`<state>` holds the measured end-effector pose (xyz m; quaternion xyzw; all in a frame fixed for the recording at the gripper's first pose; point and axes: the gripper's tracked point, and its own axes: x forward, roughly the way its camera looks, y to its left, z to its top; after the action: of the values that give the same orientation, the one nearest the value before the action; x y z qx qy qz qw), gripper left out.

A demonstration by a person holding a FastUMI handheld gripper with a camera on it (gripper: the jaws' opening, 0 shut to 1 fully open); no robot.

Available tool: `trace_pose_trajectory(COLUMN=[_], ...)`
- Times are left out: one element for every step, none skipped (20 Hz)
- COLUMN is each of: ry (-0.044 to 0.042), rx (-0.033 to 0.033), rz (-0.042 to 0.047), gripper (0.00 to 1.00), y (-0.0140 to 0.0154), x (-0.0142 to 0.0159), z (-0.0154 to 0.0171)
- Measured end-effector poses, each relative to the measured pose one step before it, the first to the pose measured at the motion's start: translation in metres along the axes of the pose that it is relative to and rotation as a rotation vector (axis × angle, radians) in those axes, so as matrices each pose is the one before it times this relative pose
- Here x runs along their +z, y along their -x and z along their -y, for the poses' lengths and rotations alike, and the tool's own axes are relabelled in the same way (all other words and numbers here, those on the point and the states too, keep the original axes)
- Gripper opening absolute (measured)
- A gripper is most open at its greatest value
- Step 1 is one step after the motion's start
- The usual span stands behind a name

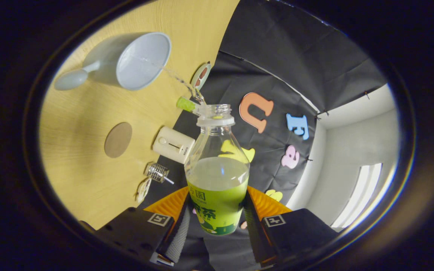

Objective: Take the bottle from table, then pour the juice into the cup, finally place the bottle on the coaster

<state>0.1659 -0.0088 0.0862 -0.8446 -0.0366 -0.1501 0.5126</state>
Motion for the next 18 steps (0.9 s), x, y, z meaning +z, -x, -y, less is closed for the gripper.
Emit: trace_pose_trajectory(ry=[0.00052, 0.00087, 0.00751, 0.00868, 0.00729, 0.0053, 0.00415, 0.00583, 0.00756, 0.00507, 0.00399, 0.00296, 0.00236, 0.00366, 0.00571, 0.00653, 0.0046, 0.00332], rx=[-0.00324, -0.0002, -0.00134, -0.00281, -0.00354, -0.00341, -0.00395, -0.00316, -0.00409, -0.00316, -0.00254, -0.00513, -0.00667, -0.00139, -0.00392, -0.00392, -0.00322, -0.00216], rz=[-0.00155, 0.00221, -0.00264, -0.00058, -0.00041, 0.00078, 0.00027, 0.00028, 0.00092, 0.00099, -0.00144, 0.00284, 0.00041, 0.0021, 0.00092, 0.00382, 0.00055, 0.00092], gripper=[0.75, 0.75, 0.75, 0.75, 0.75, 0.75, 0.75, 0.75, 0.75, 0.75, 0.75, 0.75, 0.75, 0.75, 0.75, 0.75, 0.75, 0.75], y=[0.0001, -0.00122, 0.00001, -0.00033, -0.00026, -0.00133, 0.00031, -0.00176, -0.0001, -0.00087, 0.00043, -0.00071, 0.00087, -0.00099, 0.00014, -0.00076, 0.00026, -0.00007], x=[-0.00021, 0.00127, -0.00057, -0.00019, -0.0002, 0.00007, 0.00026, -0.00039, -0.00032, 0.00077, 0.00009, 0.00066, 0.00073, 0.00034, 0.00078, 0.00143, 0.0, 0.00033], z=[0.00122, 0.00005, 0.00021, 0.00108, 0.00118, 0.00111, 0.00142, 0.00095, 0.00098, 0.00109, 0.00144, 0.0012, 0.00217, -0.00016, 0.00067, 0.00131, 0.00117, 0.00081])
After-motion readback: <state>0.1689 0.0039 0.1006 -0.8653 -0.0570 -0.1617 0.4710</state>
